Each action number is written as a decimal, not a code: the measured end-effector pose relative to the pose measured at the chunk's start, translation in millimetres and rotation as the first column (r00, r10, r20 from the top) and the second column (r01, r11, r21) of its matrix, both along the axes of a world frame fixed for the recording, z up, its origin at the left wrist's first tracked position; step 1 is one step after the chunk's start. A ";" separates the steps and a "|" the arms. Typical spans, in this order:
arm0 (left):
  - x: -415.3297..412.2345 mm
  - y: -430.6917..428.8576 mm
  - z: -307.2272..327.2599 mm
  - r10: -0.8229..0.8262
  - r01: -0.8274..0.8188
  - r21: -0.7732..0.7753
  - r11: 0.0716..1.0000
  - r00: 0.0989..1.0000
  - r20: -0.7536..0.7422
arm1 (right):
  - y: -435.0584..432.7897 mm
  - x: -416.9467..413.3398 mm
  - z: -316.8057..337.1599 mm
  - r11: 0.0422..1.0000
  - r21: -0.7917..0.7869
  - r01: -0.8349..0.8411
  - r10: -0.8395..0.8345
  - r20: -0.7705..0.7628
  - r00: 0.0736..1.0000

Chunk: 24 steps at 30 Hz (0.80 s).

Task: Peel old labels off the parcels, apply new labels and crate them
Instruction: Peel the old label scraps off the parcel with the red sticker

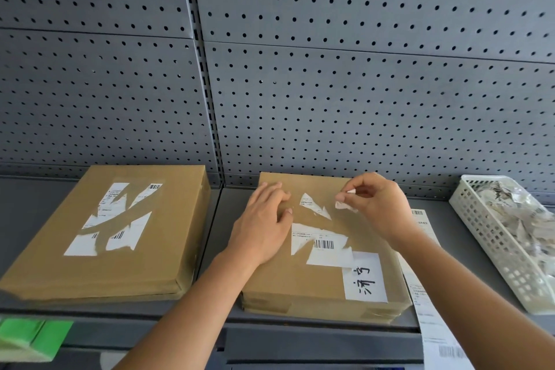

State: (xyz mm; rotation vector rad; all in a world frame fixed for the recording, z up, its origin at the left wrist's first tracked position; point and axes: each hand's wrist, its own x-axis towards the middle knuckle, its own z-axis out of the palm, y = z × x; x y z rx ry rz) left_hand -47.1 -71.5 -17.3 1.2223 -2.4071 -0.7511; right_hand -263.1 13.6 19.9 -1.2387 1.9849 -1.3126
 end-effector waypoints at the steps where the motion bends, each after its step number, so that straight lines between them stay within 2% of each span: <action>1: -0.3 0.0 0.1 -0.002 0.002 0.000 1.000 1.000 -0.002 | 3.7 -0.7 2.4 1.000 0.004 -0.008 0.007 0.056 0.998; 4: 0.0 -0.1 -0.5 0.000 0.000 -0.004 1.000 1.000 -0.004 | 14.0 -3.4 7.1 1.000 0.013 -0.017 0.014 0.181 0.983; 11: 0.9 -1.9 -5.3 0.003 -0.003 -0.006 1.000 1.000 -0.002 | 41.7 -14.5 12.7 1.000 -0.004 0.010 -0.009 0.285 0.958; 14: 0.6 -1.7 -4.5 0.001 -0.001 -0.011 1.000 1.000 -0.003 | 55.7 -27.0 17.8 0.992 -0.037 0.117 -0.105 0.242 0.964; 19: 1.4 -1.4 -1.3 0.003 -0.003 -0.007 1.000 1.000 0.001 | 84.8 -53.9 30.7 0.963 -0.050 0.263 -0.260 0.065 0.964; 24: 1.3 -1.9 -2.6 0.005 -0.005 -0.014 1.000 1.000 0.003 | 117.5 -89.1 35.1 0.910 -0.105 0.401 -0.392 0.100 0.915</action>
